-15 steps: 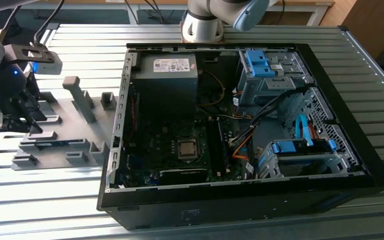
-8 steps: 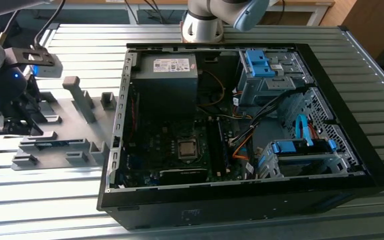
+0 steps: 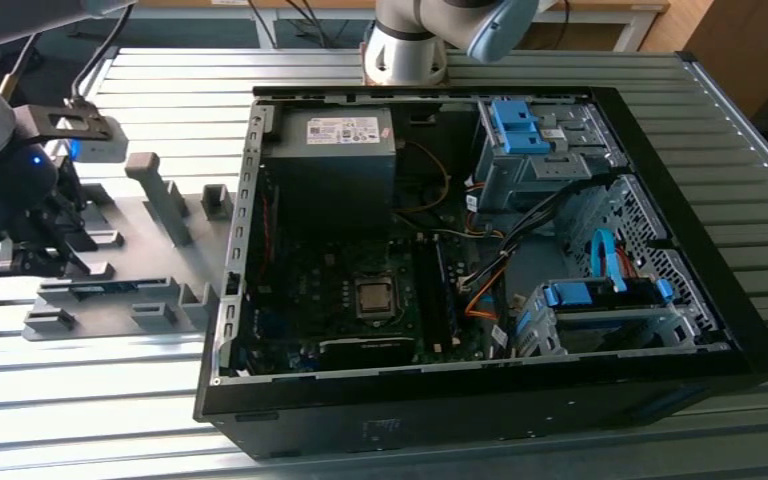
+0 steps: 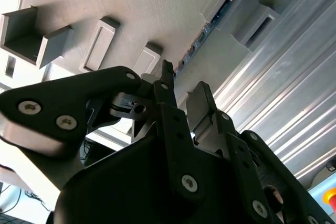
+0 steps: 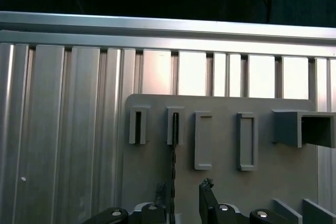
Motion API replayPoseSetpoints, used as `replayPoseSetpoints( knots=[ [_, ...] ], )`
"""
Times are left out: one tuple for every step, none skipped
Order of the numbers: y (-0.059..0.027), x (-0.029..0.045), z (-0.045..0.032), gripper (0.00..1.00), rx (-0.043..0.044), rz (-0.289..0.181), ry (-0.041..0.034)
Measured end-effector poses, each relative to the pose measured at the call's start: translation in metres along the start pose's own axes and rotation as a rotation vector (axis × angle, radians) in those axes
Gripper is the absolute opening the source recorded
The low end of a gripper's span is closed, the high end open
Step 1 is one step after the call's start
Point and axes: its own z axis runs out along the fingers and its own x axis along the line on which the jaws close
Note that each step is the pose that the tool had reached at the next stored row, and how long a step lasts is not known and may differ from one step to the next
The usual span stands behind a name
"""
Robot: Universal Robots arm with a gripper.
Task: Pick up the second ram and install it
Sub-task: 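Pick up the second ram and move it above second insertion slot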
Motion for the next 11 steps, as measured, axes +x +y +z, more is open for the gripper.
replayPoseSetpoints(
  knots=[
    [0.0,0.0004,0.0007,0.38,0.0005,0.0,0.0],
    [0.0,0.0008,0.0015,0.38,0.0009,0.0,0.0],
    [0.0,0.0012,0.0024,0.38,0.001,0.0,0.0],
    [0.0,0.0015,0.003,0.38,0.0009,0.0,0.0002],
    [0.0,0.0018,0.0037,0.38,0.0009,0.0,0.0002],
    [0.0,0.002,0.0042,0.38,0.0008,0.0,0.0002],
    [0.0,0.0021,0.0046,0.38,0.0009,0.0,0.0002],
    [0.0,0.0023,0.005,0.38,0.0009,0.0,0.0002],
    [-0.0001,0.0024,0.0055,0.38,0.0009,0.0,0.0001],
    [-0.0001,0.0025,0.0064,0.38,0.001,0.0,0.0001],
    [-0.0001,0.0026,0.0071,0.38,0.0011,-0.001,0.0]
  ],
)
